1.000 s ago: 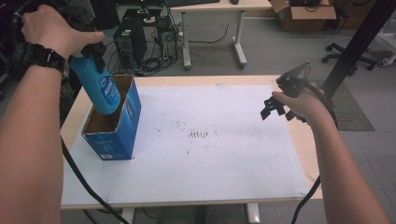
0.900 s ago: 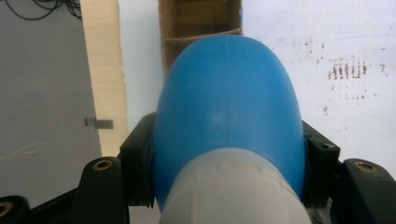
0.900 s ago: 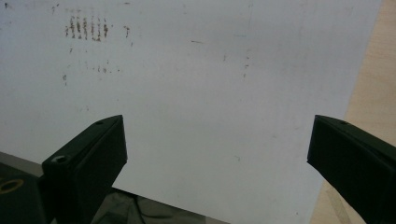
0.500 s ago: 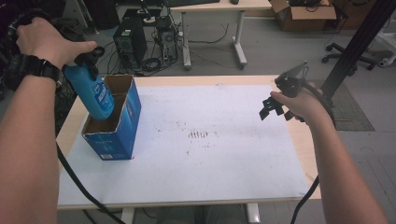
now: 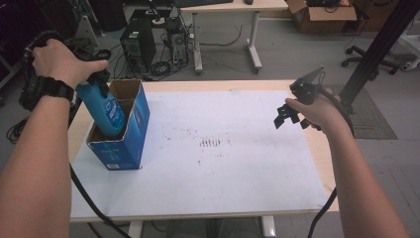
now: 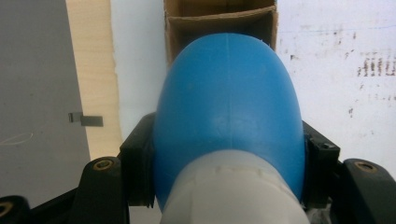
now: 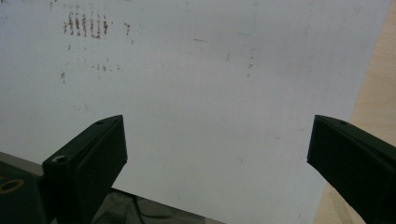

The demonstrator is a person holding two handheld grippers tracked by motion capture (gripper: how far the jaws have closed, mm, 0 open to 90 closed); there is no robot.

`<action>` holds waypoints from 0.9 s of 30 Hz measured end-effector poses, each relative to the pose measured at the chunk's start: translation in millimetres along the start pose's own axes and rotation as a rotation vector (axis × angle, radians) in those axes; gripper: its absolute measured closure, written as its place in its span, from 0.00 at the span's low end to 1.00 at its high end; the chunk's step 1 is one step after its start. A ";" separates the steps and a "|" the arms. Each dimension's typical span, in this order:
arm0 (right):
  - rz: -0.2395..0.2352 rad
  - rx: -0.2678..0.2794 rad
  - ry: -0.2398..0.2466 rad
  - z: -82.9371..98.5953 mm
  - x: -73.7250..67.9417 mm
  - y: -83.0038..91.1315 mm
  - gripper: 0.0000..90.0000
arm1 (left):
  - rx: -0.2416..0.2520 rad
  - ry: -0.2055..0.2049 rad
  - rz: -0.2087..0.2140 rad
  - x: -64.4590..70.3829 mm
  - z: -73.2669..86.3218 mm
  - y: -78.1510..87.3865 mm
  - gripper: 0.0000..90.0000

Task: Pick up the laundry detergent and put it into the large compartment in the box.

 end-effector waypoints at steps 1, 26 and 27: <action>0.000 0.002 0.005 0.0 0.3 -0.6 0.05 | -0.002 -0.002 -0.002 -0.1 0.0 -3.6 0.42; -0.002 -0.007 0.005 0.7 -0.7 -7.9 0.05 | -0.068 -0.032 -0.028 5.0 2.9 -68.7 0.42; -0.002 -0.008 0.005 0.6 -0.8 -8.4 0.05 | -0.071 -0.034 -0.028 5.5 3.2 -71.7 0.42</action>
Point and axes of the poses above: each handheld gripper's, and its own axes: y roughly backward along the jaws, z roughly out of its underside, x roughly to its right, the point moved 6 cm from there along -y, roughly forward along the jaws, and after that the axes turned 3 degrees about y, right-handed, at the moved point
